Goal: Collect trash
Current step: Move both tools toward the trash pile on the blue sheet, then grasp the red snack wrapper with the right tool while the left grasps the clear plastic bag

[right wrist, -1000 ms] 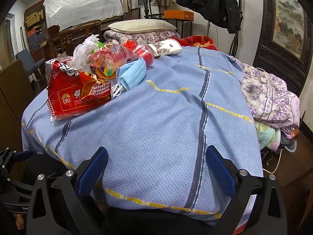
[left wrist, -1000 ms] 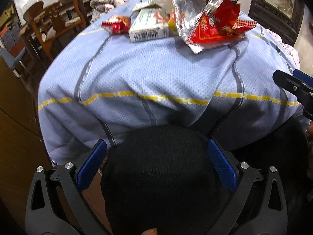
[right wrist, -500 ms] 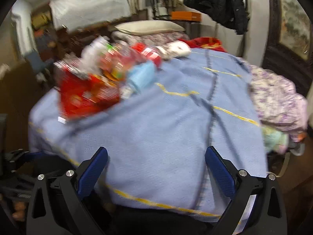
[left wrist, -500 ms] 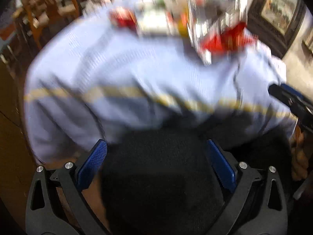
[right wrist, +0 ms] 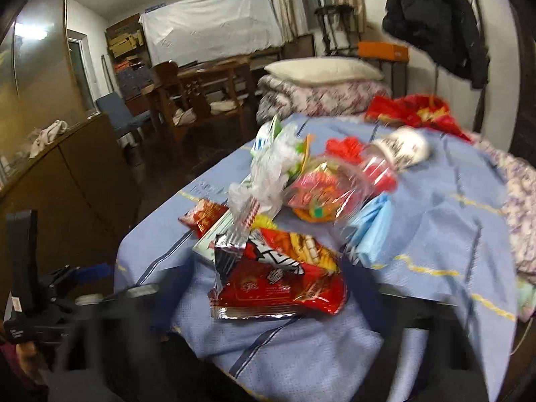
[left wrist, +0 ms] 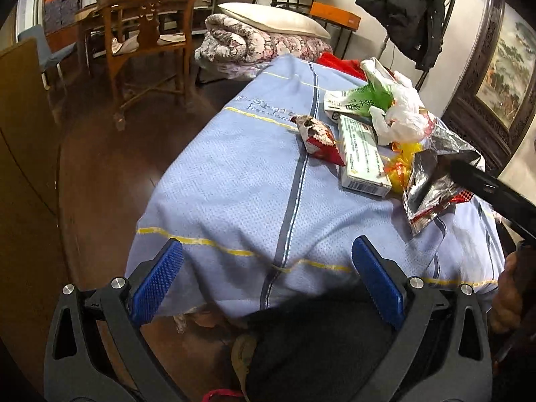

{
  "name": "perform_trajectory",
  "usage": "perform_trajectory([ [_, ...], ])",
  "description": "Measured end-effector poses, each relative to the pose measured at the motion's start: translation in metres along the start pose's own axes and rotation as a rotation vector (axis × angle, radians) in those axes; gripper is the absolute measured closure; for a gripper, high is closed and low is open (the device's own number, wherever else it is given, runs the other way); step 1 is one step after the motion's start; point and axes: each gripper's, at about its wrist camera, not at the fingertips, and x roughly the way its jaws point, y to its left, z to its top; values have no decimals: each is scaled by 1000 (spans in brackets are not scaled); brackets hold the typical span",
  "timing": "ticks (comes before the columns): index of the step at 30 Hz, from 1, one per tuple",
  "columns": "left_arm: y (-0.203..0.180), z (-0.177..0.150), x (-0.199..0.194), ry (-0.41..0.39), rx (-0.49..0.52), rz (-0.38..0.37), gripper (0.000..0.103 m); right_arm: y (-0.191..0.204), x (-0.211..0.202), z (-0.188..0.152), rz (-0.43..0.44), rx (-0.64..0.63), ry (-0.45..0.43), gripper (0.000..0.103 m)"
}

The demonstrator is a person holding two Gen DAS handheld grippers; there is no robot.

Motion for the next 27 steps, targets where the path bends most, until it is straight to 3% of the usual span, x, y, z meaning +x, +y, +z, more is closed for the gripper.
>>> perform_trajectory([
  [3, -4, 1, -4, -9, 27, -10, 7, -6, -10, 0, 66, 32, -16, 84],
  [4, -8, 2, -5, -13, 40, -18, 7, -7, -16, 0, 70, 28, -30, 84],
  [11, -33, 19, -2, -44, 102, -76, 7, -26, -64, -6, 52, 60, -98, 84],
  [15, -41, 28, 1, -55, 115, -89, 7, -55, -87, -9, -11, 120, -131, 84],
  [18, -45, 41, 5, -51, 105, -108, 7, -85, -89, -13, -69, 183, -126, 81],
  [23, -75, 73, 13, -75, 152, -168, 7, -124, -82, -24, -44, 321, -108, 80],
  [27, -101, 93, 27, -96, 185, -192, 7, -125, -80, -30, -49, 303, -108, 77],
])
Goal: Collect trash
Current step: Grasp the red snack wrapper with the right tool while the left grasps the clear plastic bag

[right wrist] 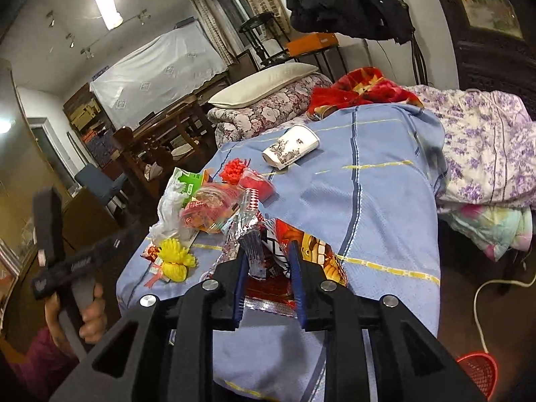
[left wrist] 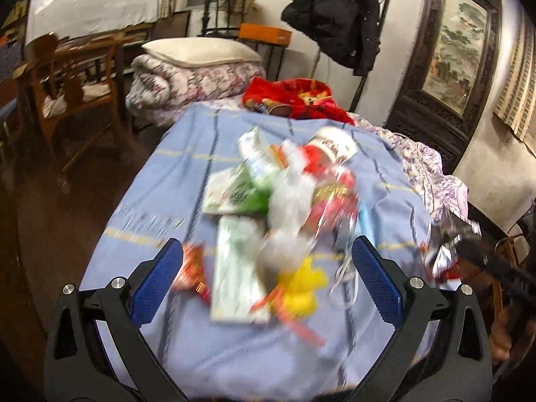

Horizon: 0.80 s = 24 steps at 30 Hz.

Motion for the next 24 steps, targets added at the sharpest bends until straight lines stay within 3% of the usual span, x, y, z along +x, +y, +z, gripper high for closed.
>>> perform_trajectory([
  [3, -6, 12, 15, -12, 1, -21, 10, 4, -4, -1, -10, -28, -11, 76],
  [9, -3, 23, 45, 28, -18, -66, 45, -2, -9, 0, -8, -15, -22, 76],
  [14, 6, 22, 41, 51, -67, -147, 73, -4, -16, 1, -9, -8, -41, 76],
  [24, -1, 17, -26, -27, -70, -202, 76, -3, -56, 6, 28, -7, -105, 77],
])
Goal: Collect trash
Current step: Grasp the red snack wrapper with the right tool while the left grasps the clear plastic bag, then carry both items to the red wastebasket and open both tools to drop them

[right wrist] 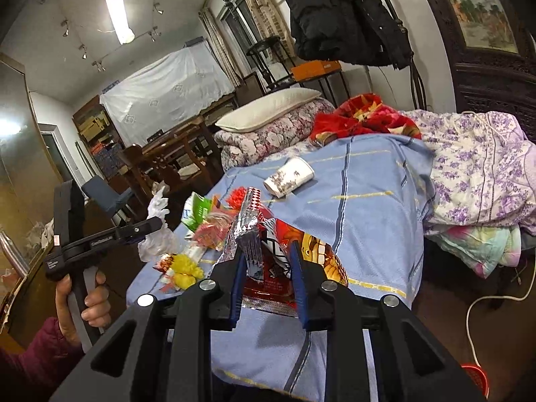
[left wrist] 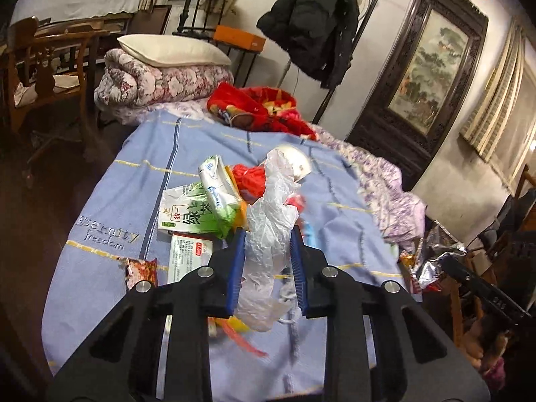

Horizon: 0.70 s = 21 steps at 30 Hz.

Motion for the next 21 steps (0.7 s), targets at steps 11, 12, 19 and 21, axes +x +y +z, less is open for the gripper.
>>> perform_trajectory([
  [11, -84, -21, -37, -19, 87, -60, 76, -27, -71, 20, 29, 9, -77, 77],
  [12, -93, -25, -35, -14, 95, -70, 76, -34, -81, 17, 15, 8, -88, 77],
  [19, -174, -62, -6, 69, 169, -198, 76, -123, -134, -49, -179, 128, -57, 77],
  [21, -198, -72, 4, 103, 189, -233, 76, -155, -144, -74, -256, 173, -27, 76],
])
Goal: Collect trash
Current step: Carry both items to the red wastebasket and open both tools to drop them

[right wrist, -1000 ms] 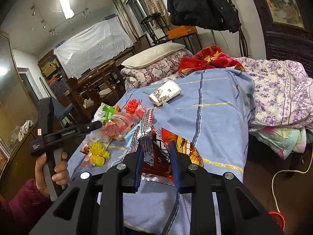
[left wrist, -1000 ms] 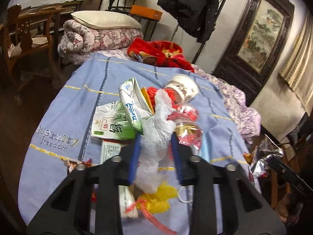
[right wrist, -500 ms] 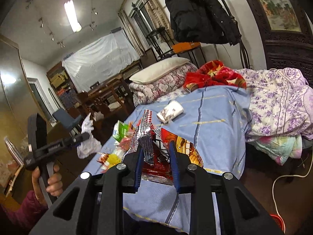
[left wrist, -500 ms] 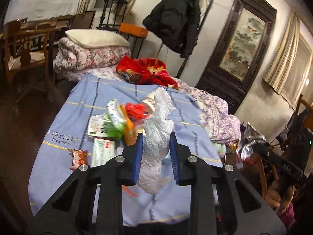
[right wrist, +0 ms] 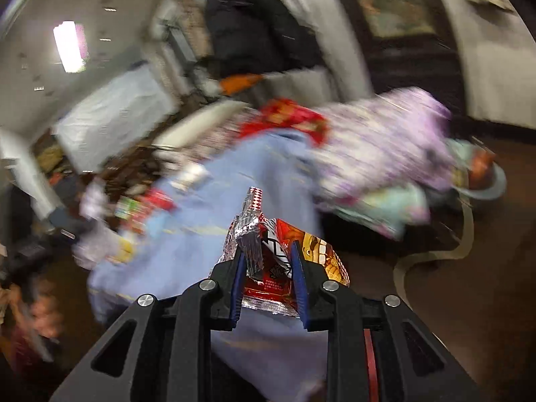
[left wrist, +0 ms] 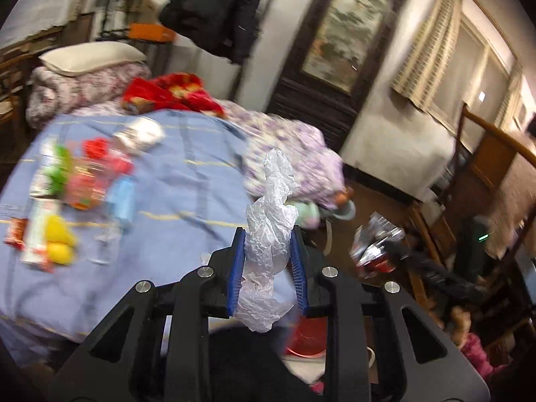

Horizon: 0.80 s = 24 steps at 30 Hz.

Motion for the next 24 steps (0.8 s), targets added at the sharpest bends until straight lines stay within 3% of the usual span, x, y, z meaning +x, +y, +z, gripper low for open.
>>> perform_trajectory([
  [4, -49, -13, 34, 82, 59, -57, 76, -79, 16, -50, -101, 135, 112, 72],
  [7, -81, -24, 61, 150, 104, -86, 76, -123, 44, -88, -181, 185, 211, 56],
  [8, -90, -28, 71, 175, 112, -101, 76, -132, 53, -99, -192, 203, 234, 45],
  [11, -117, -40, 104, 249, 148, -128, 76, -158, 67, -120, -189, 286, 262, 42],
  [14, -138, -52, 135, 319, 184, -147, 76, -168, 48, -117, -128, 328, 180, 42],
  [17, -159, -65, 167, 381, 224, -167, 76, -181, 9, -101, -139, 340, 61, 39],
  [21, -180, -83, 203, 448, 249, -176, 74, -202, -26, -88, -165, 376, -37, 37],
  [23, -185, -86, 215, 471, 253, -174, 69, -207, -37, -88, -181, 372, -63, 36],
  [24, -186, -87, 219, 477, 253, -168, 59, -207, -42, -87, -189, 366, -73, 36],
])
